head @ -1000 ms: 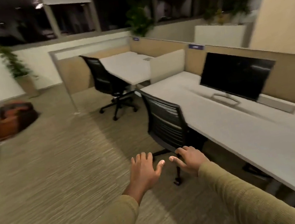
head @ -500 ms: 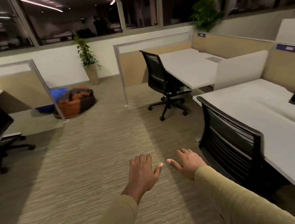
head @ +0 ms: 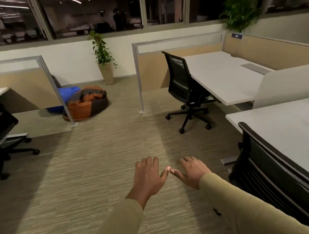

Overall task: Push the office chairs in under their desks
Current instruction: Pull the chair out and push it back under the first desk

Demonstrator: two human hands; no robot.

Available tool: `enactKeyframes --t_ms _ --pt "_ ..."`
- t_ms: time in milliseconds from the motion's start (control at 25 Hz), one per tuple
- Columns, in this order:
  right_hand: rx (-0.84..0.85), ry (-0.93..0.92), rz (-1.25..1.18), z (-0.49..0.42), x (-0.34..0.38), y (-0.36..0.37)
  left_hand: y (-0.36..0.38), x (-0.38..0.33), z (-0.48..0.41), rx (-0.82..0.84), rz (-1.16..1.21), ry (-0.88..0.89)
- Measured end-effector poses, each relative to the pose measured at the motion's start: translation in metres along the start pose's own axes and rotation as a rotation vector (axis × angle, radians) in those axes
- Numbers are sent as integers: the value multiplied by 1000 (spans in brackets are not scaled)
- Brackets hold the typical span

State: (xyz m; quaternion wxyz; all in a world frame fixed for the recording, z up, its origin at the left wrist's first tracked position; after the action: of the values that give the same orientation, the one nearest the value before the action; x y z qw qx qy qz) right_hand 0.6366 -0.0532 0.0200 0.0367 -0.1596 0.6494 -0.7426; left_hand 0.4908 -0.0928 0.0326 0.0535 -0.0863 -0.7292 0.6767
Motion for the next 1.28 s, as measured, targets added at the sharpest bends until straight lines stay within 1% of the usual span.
enactKeyframes --t_ms 200,520,680,840,1080,1280 --pt "-5 15 25 -122 23 1 16 78 -92 -1 12 15" --pt "-20 79 -35 -314 79 -17 21 226 -250 38 8 53" --pt "4 122 -53 -388 89 -18 24 268 -311 43 28 75" --pt "11 124 -60 -470 92 -17 37 310 -380 44 44 65" --pt "20 130 -54 -613 76 -23 57 364 -509 63 28 68" --pt "54 145 -33 -729 54 -45 63 399 -619 66 21 72"
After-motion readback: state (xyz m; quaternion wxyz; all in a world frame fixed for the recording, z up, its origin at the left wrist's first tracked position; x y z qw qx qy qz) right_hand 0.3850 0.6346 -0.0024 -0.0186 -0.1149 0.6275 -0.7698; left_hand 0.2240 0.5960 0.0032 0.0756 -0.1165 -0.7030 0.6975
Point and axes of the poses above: each hand's wrist, its own z-axis away from the middle knuckle, its own y-axis out of the palm, x = y × z, the point moved 10 cm from there along -z, towards the middle knuckle, and after that the axes turned 13 degrees about y, right-handed, at the moved point
